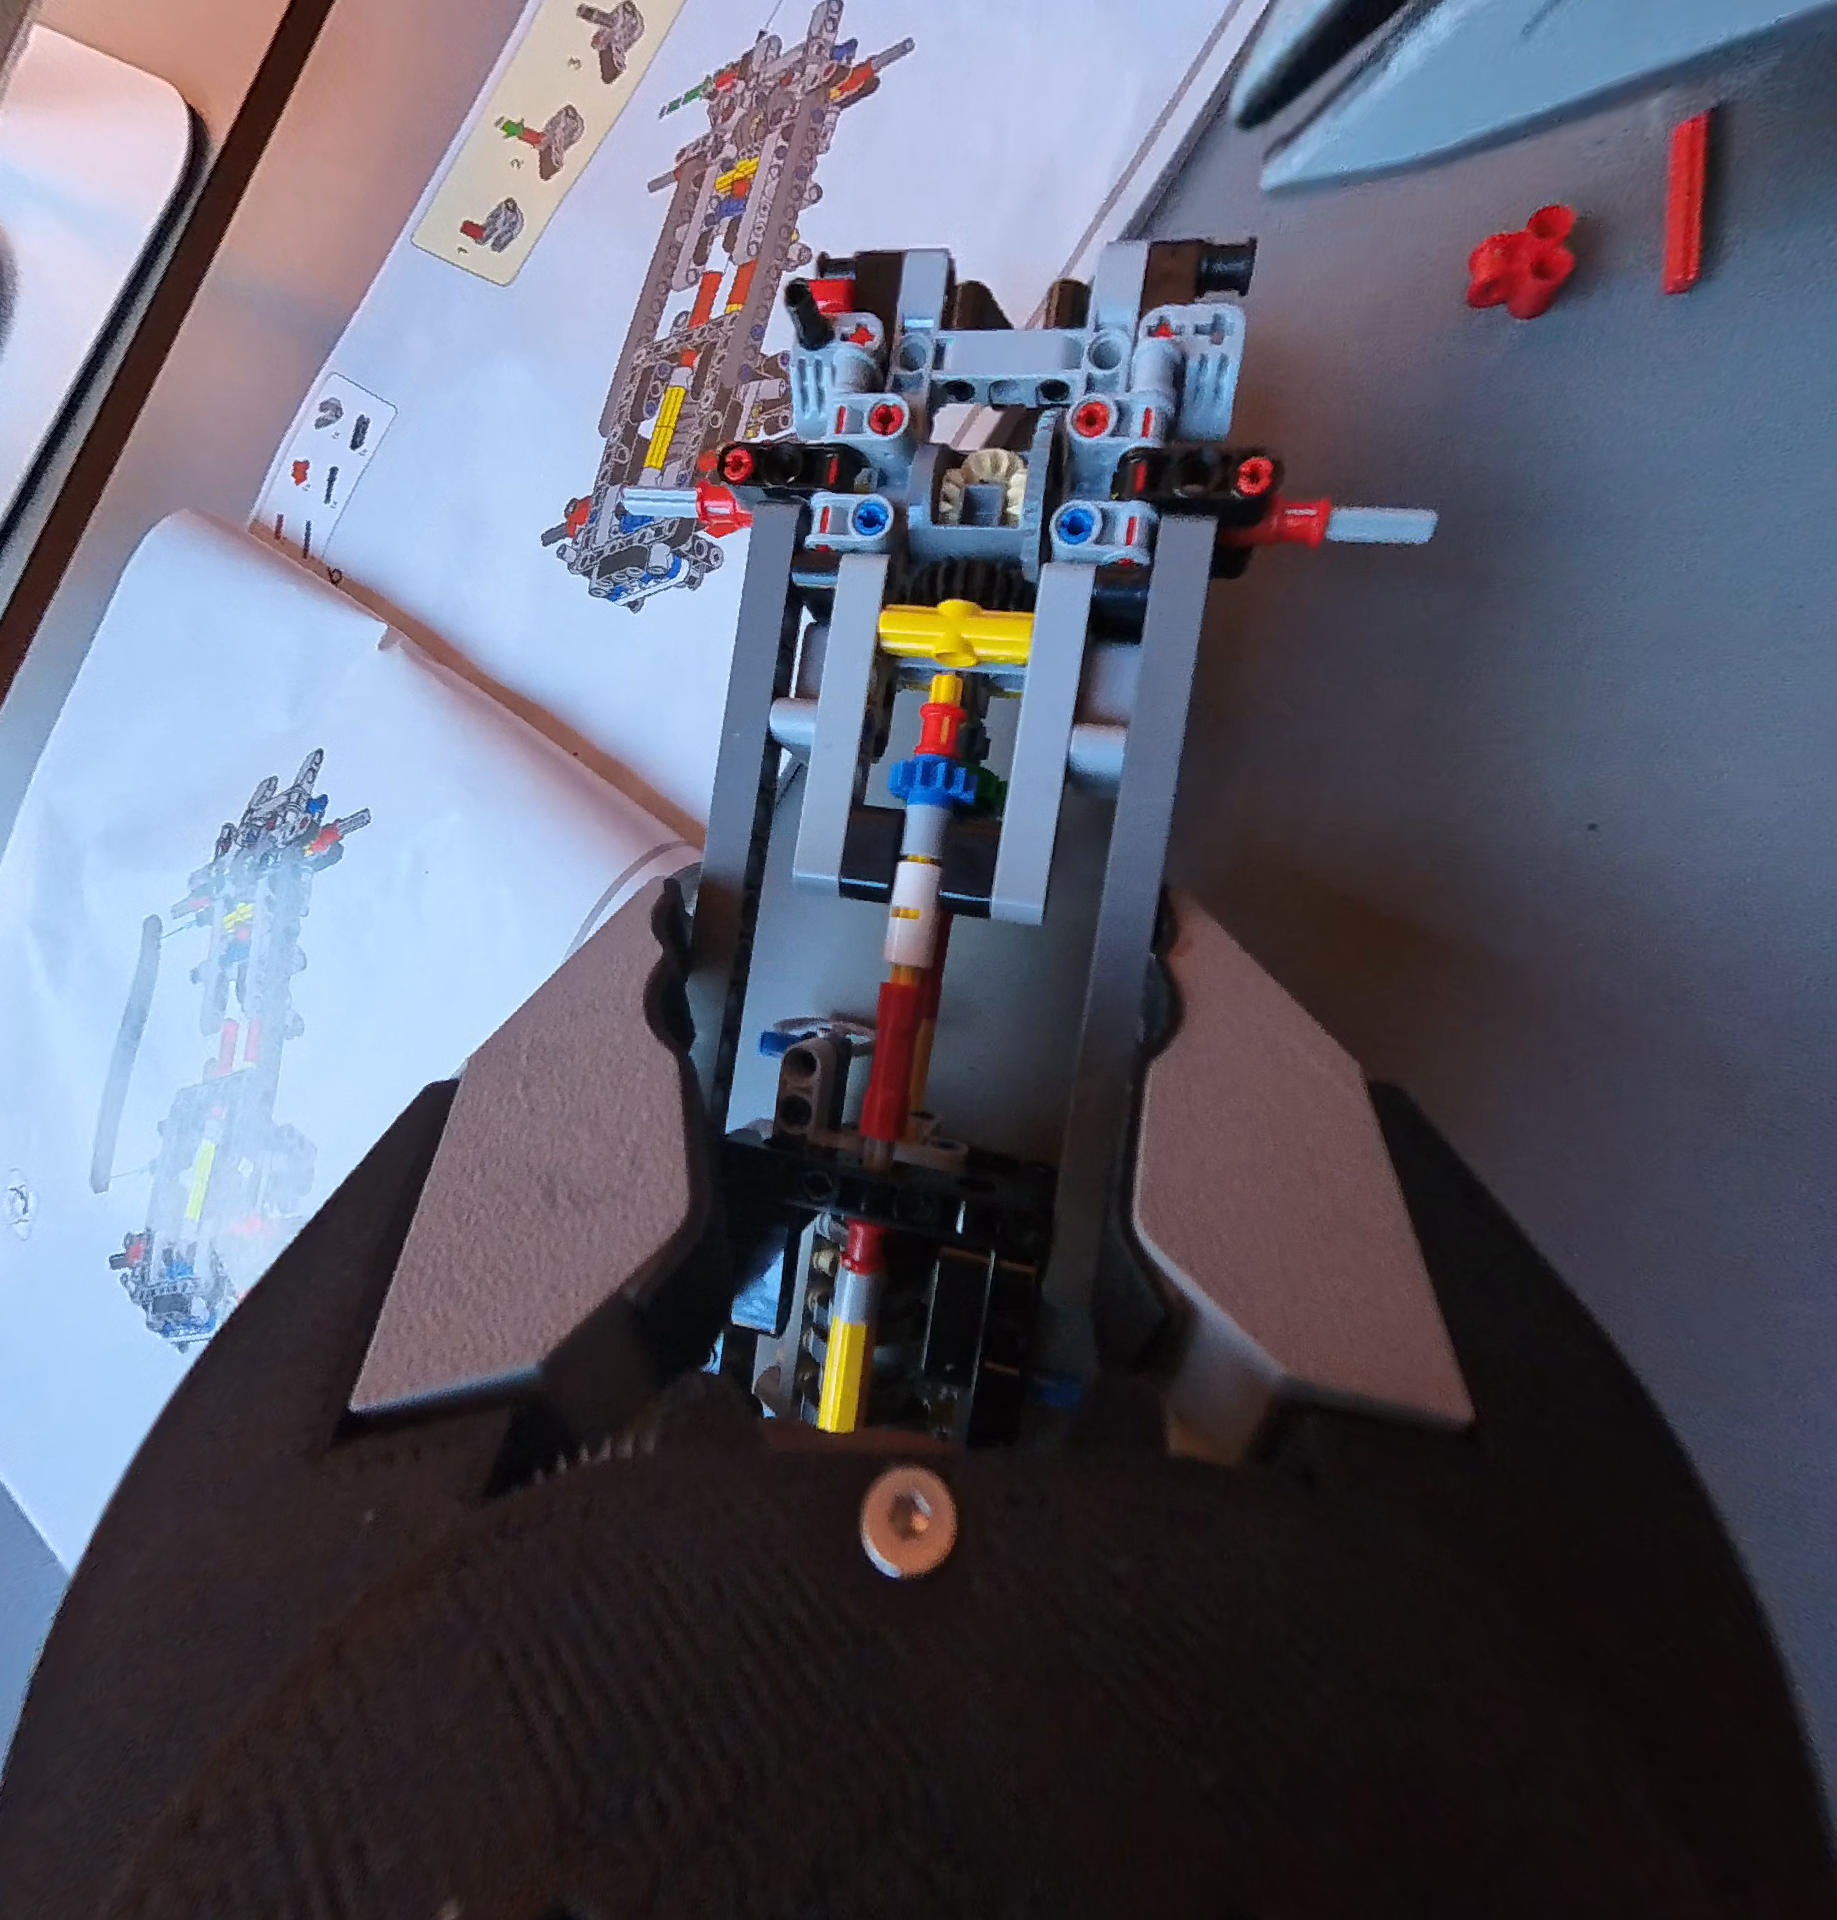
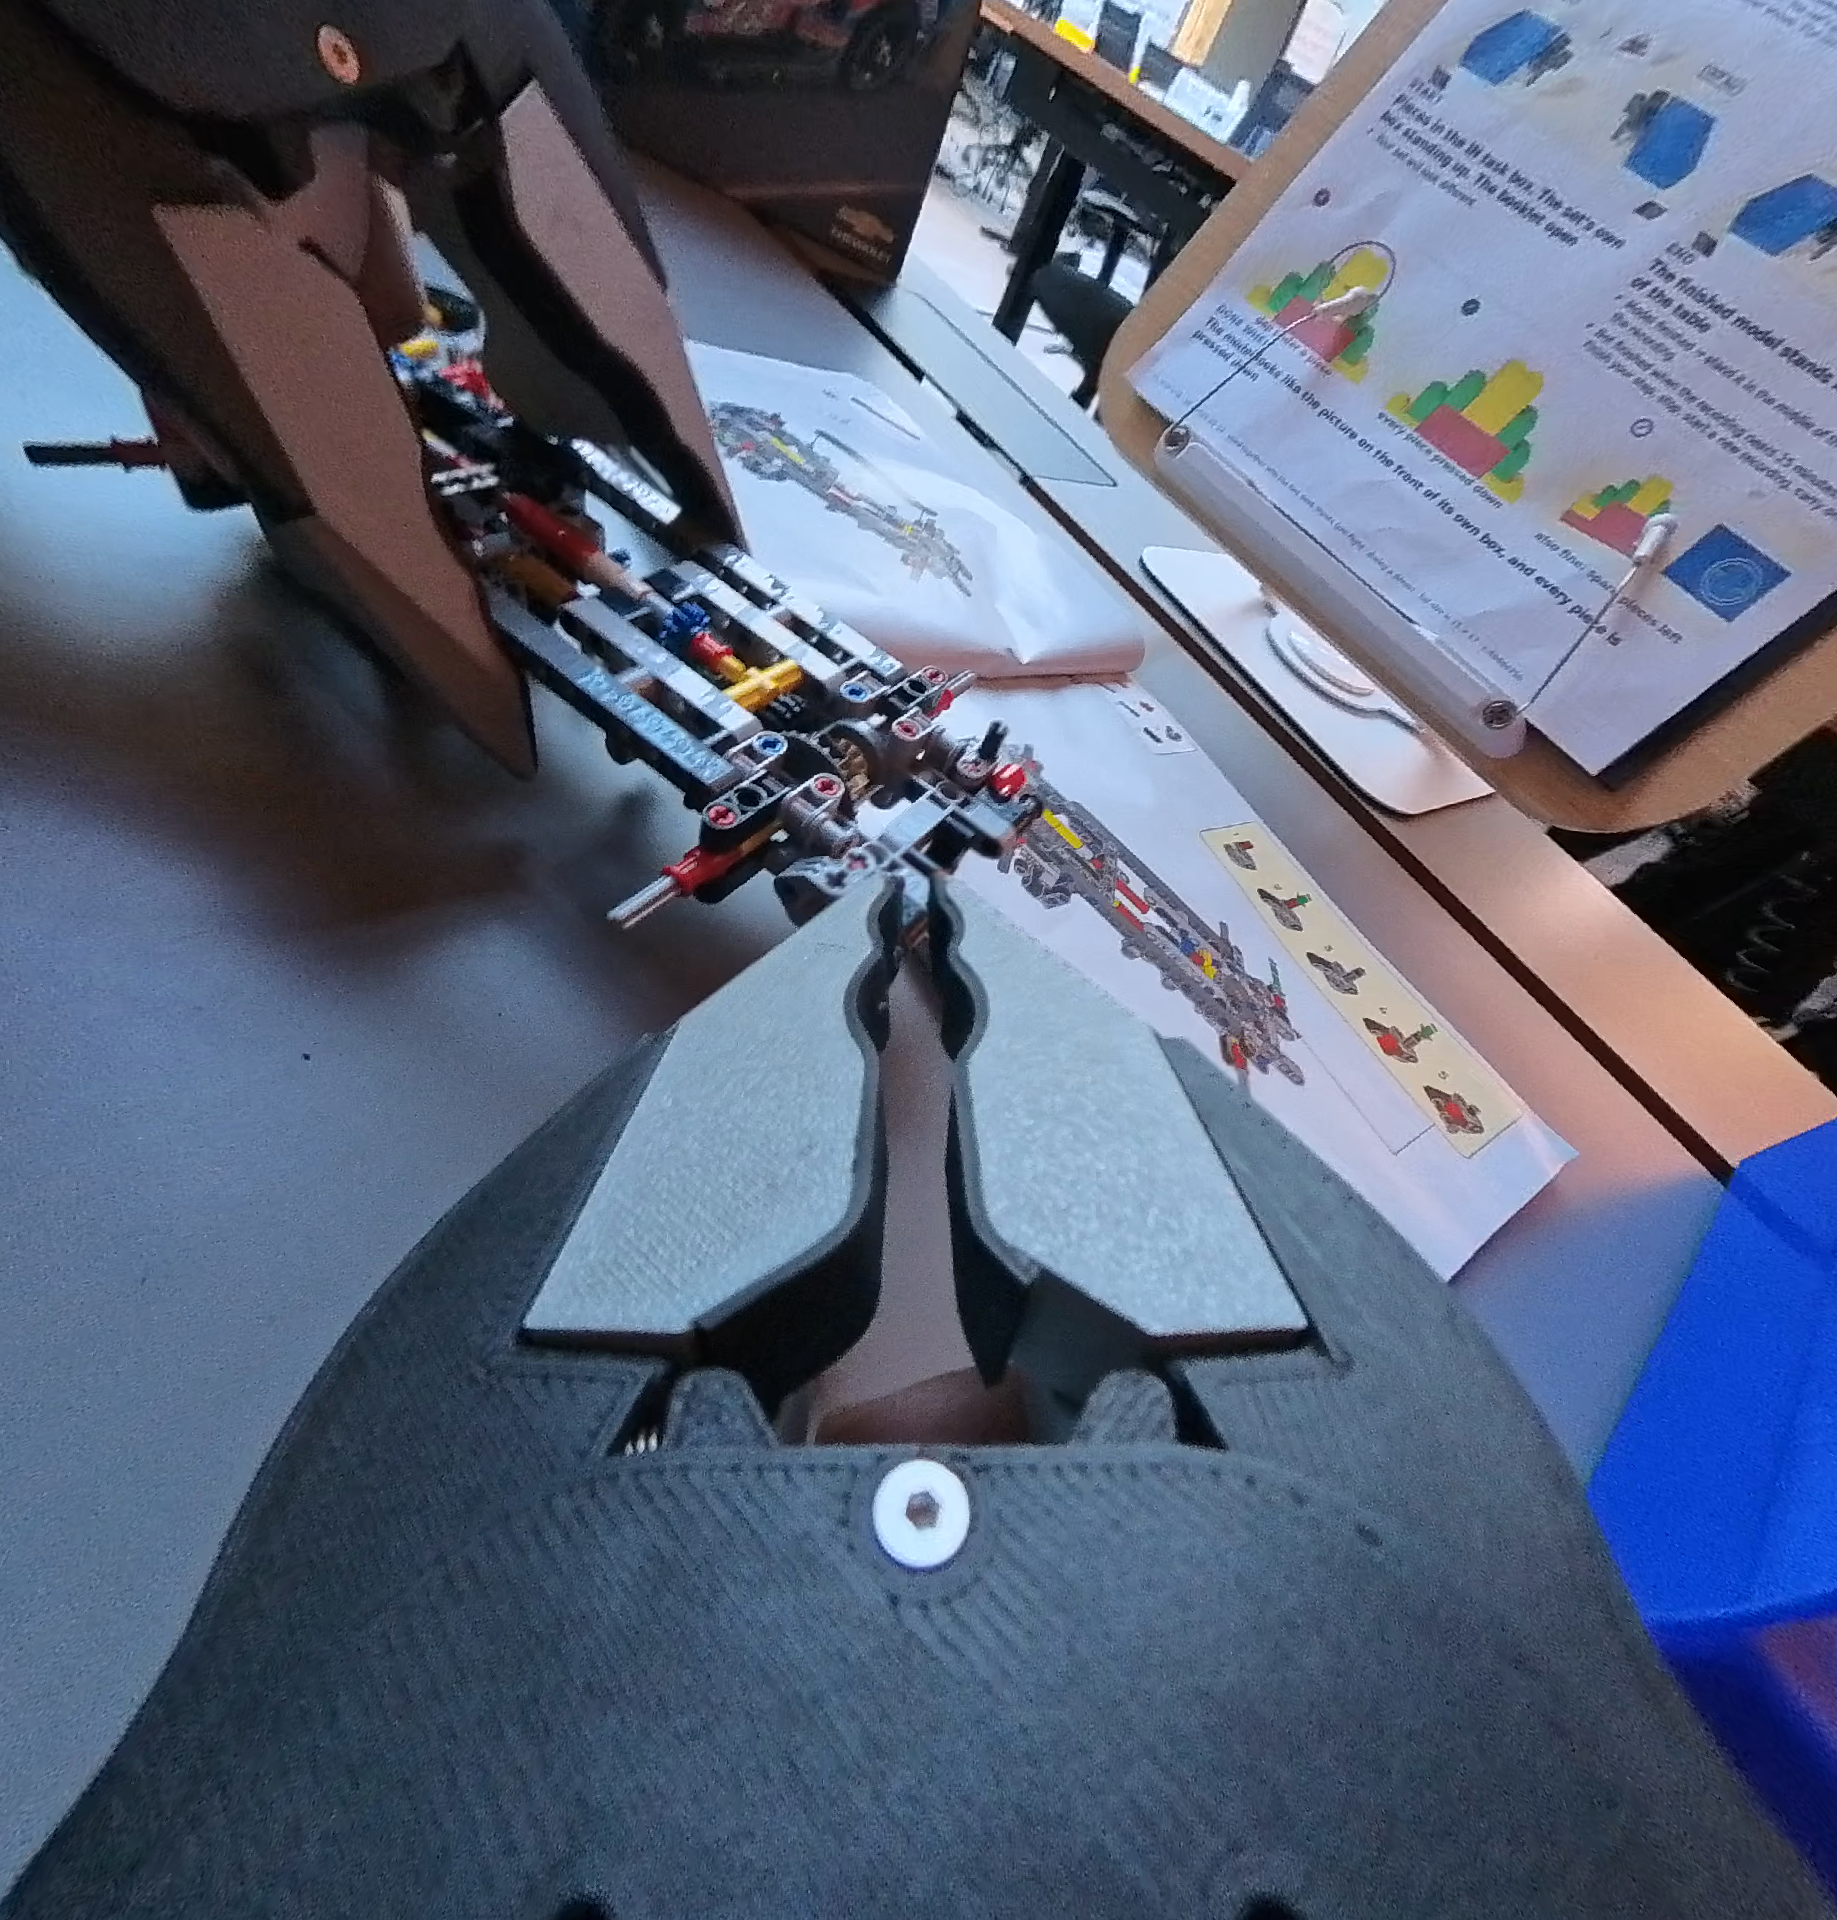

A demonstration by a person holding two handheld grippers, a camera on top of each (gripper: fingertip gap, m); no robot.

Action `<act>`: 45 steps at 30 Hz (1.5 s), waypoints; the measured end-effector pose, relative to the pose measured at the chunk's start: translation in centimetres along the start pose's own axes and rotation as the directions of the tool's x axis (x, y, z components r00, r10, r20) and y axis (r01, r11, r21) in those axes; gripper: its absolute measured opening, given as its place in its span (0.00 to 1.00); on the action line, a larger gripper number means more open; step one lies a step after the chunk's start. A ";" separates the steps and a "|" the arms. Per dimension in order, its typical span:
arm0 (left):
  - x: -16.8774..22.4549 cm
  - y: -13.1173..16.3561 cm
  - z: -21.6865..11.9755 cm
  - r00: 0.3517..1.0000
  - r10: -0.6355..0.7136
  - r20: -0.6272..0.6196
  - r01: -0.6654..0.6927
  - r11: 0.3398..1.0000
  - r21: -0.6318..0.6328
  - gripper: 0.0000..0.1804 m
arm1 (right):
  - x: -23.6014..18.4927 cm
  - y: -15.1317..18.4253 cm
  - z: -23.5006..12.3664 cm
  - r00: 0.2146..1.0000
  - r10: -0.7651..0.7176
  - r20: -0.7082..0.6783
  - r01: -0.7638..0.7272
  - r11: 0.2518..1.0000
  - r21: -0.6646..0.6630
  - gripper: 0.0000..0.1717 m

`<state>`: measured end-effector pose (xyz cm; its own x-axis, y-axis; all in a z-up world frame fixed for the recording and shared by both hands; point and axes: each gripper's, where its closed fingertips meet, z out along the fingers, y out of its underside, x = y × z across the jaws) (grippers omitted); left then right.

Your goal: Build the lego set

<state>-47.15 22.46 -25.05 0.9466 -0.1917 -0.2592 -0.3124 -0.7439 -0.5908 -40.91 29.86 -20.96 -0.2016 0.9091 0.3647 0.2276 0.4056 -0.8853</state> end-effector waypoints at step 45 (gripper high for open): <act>-6.5 -6.8 0.8 0.982 -0.069 -0.179 0.071 0.998 0.002 0.31 | 7.4 9.3 -2.5 0.892 0.447 -0.067 -0.438 0.819 -0.371 0.26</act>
<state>-51.20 29.31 -19.95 0.9649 -0.2510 -0.0771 -0.2449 -0.7542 -0.6093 -37.87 40.58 -25.76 -0.0145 0.9986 -0.0510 0.6279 -0.0306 -0.7777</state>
